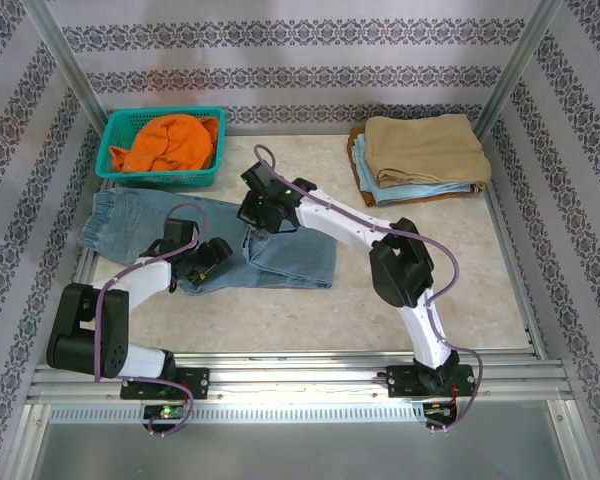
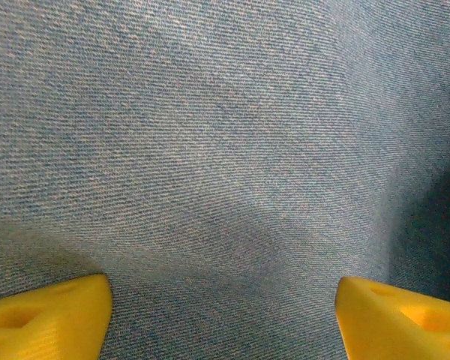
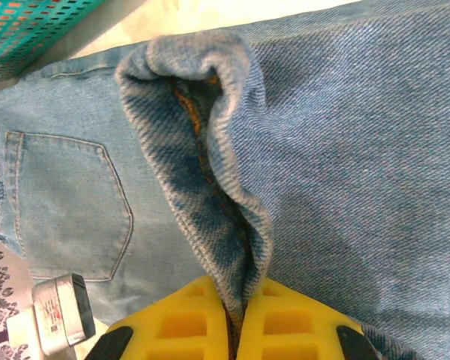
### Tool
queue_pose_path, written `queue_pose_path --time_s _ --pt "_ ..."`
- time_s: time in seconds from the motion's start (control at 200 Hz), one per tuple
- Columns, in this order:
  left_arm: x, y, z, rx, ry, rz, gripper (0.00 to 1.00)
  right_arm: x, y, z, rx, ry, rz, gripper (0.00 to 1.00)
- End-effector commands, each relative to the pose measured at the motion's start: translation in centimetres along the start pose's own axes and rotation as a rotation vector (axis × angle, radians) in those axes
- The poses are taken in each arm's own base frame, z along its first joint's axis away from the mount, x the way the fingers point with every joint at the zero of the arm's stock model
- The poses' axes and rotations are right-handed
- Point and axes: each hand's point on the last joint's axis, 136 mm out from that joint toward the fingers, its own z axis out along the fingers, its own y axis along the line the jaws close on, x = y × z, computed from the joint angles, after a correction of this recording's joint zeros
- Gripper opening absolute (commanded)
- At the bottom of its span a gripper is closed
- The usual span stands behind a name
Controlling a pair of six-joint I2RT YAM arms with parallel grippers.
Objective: Fold and stack the trousers
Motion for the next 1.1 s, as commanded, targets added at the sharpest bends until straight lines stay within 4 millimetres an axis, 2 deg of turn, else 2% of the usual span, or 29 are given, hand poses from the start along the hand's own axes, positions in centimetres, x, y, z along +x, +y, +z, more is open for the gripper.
queue_pose_path --time_s 0.0,0.085,0.175,0.225,0.385,0.49,0.635,0.704,0.804,0.864,1.019,1.094 --pt "1.6 1.8 0.6 -0.043 0.058 -0.042 0.80 0.4 2.5 0.8 -0.075 0.029 0.019 0.16" --pt "1.3 1.8 -0.8 -0.045 0.033 -0.069 0.81 0.7 3.7 0.8 -0.127 0.073 0.006 0.26" --pt "0.0 1.9 -3.3 -0.051 -0.050 -0.102 0.83 0.3 5.1 -0.6 -0.169 0.096 -0.033 0.37" --pt "-0.8 2.0 -4.8 -0.048 -0.096 -0.123 0.90 -0.1 5.6 -1.5 -0.191 0.101 -0.049 0.42" --pt "-2.8 1.8 -8.7 -0.037 -0.181 -0.152 0.94 -1.6 5.5 -4.6 -0.248 0.100 -0.060 0.46" --pt "-3.5 -0.2 -9.4 0.018 -0.175 -0.102 0.89 -2.6 4.2 -6.7 -0.260 0.085 -0.084 0.46" --pt "-3.9 -3.0 -8.4 0.025 -0.099 0.023 0.84 -3.9 -1.2 -8.4 -0.193 0.061 -0.105 0.48" --pt "-3.9 -4.4 -7.2 0.031 -0.059 0.076 0.84 -4.0 -5.0 -8.6 -0.138 0.073 -0.106 0.50" --pt "-4.1 -4.3 -4.9 -0.008 -0.015 0.103 0.83 -3.8 -10.5 -8.7 -0.053 0.086 -0.095 0.55" --pt "-4.2 -3.7 -3.7 -0.042 0.006 0.099 0.80 -3.4 -13.1 -8.6 -0.033 0.107 -0.077 0.56" --pt "-3.7 -3.3 -0.4 -0.046 0.099 0.090 0.75 -2.2 -17.4 -8.2 0.003 0.153 -0.061 0.57" --pt "-2.9 -4.5 0.7 0.009 0.162 0.103 0.72 -1.8 -18.7 -7.8 0.008 0.172 -0.051 0.57"
